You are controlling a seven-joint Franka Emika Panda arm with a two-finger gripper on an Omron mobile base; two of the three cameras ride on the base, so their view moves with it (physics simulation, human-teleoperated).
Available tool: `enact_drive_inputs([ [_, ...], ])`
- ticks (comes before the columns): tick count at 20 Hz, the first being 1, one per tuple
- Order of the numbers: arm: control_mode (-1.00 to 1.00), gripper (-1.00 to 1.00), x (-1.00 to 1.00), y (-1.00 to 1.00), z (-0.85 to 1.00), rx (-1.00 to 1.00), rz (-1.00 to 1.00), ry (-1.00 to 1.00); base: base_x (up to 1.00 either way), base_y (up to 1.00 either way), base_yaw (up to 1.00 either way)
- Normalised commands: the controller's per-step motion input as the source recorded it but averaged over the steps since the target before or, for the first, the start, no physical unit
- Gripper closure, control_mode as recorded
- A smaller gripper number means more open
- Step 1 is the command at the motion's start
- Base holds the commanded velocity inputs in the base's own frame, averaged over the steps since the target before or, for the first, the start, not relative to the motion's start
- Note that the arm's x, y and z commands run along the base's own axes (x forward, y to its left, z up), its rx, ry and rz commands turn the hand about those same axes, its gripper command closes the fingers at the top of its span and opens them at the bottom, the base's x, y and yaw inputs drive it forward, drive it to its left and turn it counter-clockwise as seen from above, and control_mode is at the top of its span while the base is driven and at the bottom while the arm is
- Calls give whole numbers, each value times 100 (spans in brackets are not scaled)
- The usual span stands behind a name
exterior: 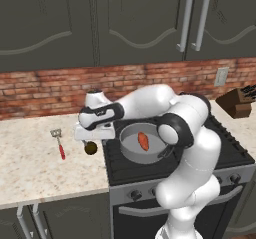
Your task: Put the avocado and sweet potato in the pot. Retrieve the spatula and lightly stir the vegetables in the pot.
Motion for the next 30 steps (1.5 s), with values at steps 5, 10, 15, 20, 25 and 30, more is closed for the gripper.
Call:
enact_drive_inputs([
  [5, -100, -100, 14, 4, 0, 0, 0, 12, 0, 0, 0],
  [10, -100, -100, 15, 11, 0, 0, 0, 9, 0, 0, 0],
  [15, -100, -100, 1, 12, 0, 0, 0, 2, 0, 0, 0],
  [20, -100, -100, 0, 6, -26, 0, 0, -3, 0, 0, 0],
  [25, -100, -100, 0, 0, -37, 0, 0, -7, 0, 0, 0],
  [30, -100, -100, 0, 0, -24, 0, 0, -1, 0, 0, 0],
])
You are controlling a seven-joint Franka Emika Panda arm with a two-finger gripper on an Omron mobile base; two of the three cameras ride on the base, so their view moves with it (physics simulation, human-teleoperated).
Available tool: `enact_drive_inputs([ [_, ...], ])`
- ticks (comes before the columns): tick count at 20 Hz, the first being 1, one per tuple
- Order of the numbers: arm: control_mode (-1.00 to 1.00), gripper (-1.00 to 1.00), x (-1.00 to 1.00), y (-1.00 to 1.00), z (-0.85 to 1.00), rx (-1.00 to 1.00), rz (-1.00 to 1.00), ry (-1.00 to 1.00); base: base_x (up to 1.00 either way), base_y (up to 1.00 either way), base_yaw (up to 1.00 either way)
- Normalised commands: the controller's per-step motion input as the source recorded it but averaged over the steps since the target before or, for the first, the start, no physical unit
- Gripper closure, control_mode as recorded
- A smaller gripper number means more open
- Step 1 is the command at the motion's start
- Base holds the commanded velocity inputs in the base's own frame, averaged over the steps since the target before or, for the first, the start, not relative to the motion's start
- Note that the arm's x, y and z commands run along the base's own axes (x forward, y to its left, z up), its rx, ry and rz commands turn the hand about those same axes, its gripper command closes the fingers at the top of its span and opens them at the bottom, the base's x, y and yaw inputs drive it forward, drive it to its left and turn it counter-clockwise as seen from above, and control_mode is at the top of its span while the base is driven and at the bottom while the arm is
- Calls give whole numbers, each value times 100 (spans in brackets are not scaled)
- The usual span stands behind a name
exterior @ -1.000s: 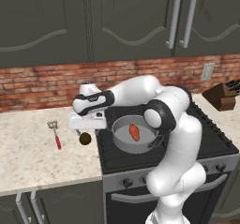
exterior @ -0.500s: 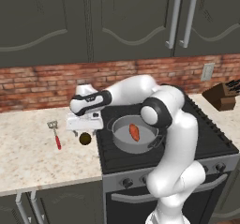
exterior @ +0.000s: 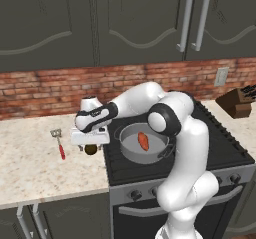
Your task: Put the avocado and sweet potato in the pot. Retrieve the spatula and lightly stir the vegetables in the pot.
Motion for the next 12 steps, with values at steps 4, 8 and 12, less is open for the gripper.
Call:
enact_drive_inputs([
  [4, -100, -100, 0, 0, 0, 0, 0, 0, 0, 0, 0],
  [8, -100, 100, 0, 0, 0, 0, 0, 0, 0, 0, 0],
  [12, -100, 100, 0, 0, 0, 0, 0, 0, 0, 0, 0],
])
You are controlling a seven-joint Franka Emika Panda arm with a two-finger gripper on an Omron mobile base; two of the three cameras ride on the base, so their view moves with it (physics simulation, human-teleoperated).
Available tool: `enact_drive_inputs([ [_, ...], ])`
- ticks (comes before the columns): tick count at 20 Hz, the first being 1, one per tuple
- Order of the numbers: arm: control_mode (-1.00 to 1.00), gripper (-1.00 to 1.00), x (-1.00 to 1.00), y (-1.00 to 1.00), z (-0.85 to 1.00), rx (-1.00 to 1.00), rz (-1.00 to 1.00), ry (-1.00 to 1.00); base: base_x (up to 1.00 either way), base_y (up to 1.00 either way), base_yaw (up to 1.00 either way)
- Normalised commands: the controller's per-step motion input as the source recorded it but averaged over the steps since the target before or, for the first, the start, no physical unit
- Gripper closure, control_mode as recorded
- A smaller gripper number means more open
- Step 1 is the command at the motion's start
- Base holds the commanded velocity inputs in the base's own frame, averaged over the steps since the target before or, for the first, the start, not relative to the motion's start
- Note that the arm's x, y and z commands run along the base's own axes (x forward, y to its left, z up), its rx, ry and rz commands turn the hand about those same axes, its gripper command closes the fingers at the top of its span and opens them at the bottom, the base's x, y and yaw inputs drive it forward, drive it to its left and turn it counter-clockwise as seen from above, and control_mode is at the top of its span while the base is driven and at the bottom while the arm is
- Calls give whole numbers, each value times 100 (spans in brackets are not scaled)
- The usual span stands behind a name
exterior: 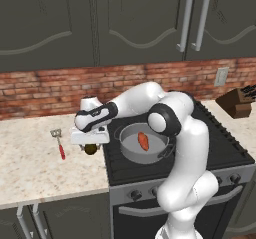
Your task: Put the avocado and sweet potato in the pot. Retrieve the spatula and lightly stir the vegetables in the pot.
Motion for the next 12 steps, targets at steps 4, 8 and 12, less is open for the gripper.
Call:
enact_drive_inputs([
  [4, -100, 100, -34, 0, 0, 0, 0, -1, 0, 0, 0],
  [8, -100, 100, -82, 0, 0, 2, 1, -2, 0, 0, 0],
  [12, -100, 100, -55, 0, 11, 0, 2, -6, 0, 0, 0],
])
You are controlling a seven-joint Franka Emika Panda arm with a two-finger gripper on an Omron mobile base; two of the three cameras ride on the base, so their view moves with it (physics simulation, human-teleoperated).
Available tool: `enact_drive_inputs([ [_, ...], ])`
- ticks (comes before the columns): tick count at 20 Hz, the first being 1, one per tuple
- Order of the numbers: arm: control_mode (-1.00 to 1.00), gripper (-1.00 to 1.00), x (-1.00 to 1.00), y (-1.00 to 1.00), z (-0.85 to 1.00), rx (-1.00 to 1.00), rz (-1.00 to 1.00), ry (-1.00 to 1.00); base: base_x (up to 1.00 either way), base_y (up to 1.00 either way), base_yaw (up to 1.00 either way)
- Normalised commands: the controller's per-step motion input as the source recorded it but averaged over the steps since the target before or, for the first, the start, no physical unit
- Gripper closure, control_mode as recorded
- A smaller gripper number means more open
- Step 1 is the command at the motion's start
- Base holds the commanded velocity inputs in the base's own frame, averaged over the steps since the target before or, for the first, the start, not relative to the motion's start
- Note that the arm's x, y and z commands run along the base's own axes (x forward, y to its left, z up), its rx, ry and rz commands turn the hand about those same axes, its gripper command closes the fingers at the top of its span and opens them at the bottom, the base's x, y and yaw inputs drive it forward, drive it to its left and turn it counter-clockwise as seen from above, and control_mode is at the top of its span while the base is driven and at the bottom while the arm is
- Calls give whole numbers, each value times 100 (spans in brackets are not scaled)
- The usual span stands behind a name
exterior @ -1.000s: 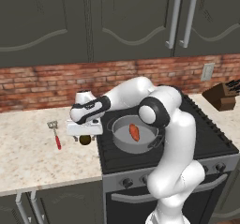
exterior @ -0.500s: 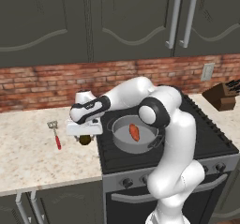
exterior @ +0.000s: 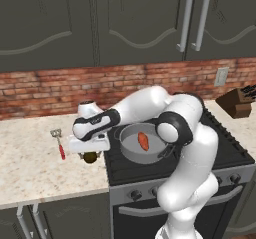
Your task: Put the avocado and sweet potato in the pot. Retrieve the spatula and lightly stir the vegetables in the pot.
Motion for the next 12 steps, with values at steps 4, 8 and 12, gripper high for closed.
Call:
enact_drive_inputs([
  [4, -100, 100, -26, -4, 62, 0, 2, -4, 0, 0, 0],
  [8, -100, 100, -7, -24, 89, 3, 3, 0, 0, 0, 0],
  [12, -100, 100, 0, -54, 79, 4, 3, 0, 0, 0, 0],
])
